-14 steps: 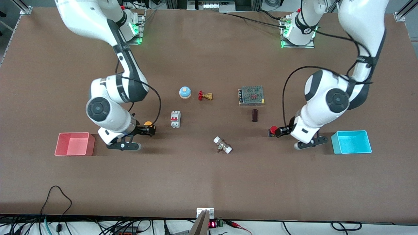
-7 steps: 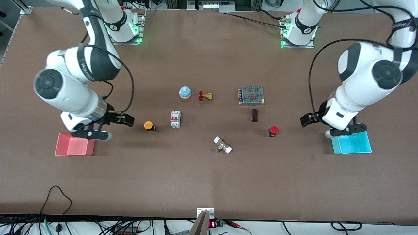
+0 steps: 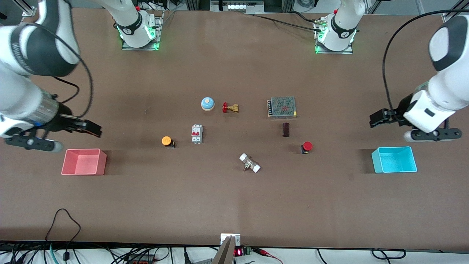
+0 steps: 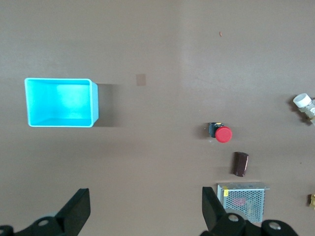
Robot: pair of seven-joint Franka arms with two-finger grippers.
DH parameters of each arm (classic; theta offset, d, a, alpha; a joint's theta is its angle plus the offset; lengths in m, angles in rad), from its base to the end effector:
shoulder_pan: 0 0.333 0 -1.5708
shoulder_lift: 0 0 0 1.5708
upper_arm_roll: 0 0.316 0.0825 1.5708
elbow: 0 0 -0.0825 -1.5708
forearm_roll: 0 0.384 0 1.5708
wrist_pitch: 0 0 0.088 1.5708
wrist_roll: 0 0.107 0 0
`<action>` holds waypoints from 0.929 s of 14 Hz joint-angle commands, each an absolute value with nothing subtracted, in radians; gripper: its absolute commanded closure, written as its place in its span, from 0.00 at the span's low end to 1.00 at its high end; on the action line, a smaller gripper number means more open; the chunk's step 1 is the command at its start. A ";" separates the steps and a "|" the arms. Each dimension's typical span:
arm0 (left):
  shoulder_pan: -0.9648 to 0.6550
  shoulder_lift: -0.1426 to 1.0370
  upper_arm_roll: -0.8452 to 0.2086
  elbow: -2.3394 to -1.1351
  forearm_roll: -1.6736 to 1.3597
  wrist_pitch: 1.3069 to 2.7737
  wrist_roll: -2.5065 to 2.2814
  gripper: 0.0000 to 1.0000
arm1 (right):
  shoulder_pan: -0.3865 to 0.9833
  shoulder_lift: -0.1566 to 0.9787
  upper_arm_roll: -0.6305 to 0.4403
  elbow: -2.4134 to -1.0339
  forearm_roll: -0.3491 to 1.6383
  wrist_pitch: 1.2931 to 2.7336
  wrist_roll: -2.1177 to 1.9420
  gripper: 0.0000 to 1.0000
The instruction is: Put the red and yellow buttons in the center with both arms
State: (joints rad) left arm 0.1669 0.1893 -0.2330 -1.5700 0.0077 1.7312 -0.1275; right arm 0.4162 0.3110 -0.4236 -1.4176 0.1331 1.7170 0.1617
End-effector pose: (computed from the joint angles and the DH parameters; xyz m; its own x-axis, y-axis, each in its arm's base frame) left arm 0.6165 -0.0290 0.5304 0.9976 0.0631 -0.0274 0.0640 -0.9974 0.0327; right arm 0.6487 0.0452 0.5362 0.9857 -0.1677 0.0143 -0.1676 -0.9858 -0.0083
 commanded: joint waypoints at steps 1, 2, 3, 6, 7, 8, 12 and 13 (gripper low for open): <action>0.186 0.196 -0.238 -1.525 0.015 1.689 -0.071 0.00 | 0.242 0.263 -0.301 -1.385 0.100 1.649 0.083 0.00; 0.193 0.195 -0.236 -1.510 0.015 1.672 -0.054 0.00 | 0.154 0.230 -0.207 -1.387 0.048 1.631 0.072 0.00; 0.204 0.195 -0.236 -1.493 0.015 1.654 -0.032 0.00 | 0.064 0.210 -0.108 -1.388 0.011 1.623 0.072 0.00; 0.239 0.193 -0.236 -1.437 0.017 1.606 0.029 0.00 | -0.054 0.173 0.035 -1.396 -0.025 1.540 0.066 0.00; 0.251 0.190 -0.236 -1.436 0.017 1.602 0.041 0.00 | -0.052 0.163 0.035 -1.414 -0.025 1.539 0.060 0.00; 0.258 0.181 -0.236 -1.436 0.017 1.601 0.049 0.00 | -0.055 0.141 0.035 -1.452 -0.025 1.554 0.061 0.00; 0.265 0.147 -0.236 -1.439 0.043 1.608 0.052 0.00 | -0.063 0.074 0.034 -1.534 -0.023 1.572 0.061 0.00; 0.265 0.134 -0.241 -1.445 0.051 1.611 0.051 0.00 | -0.063 0.071 0.034 -1.534 -0.021 1.568 0.061 0.00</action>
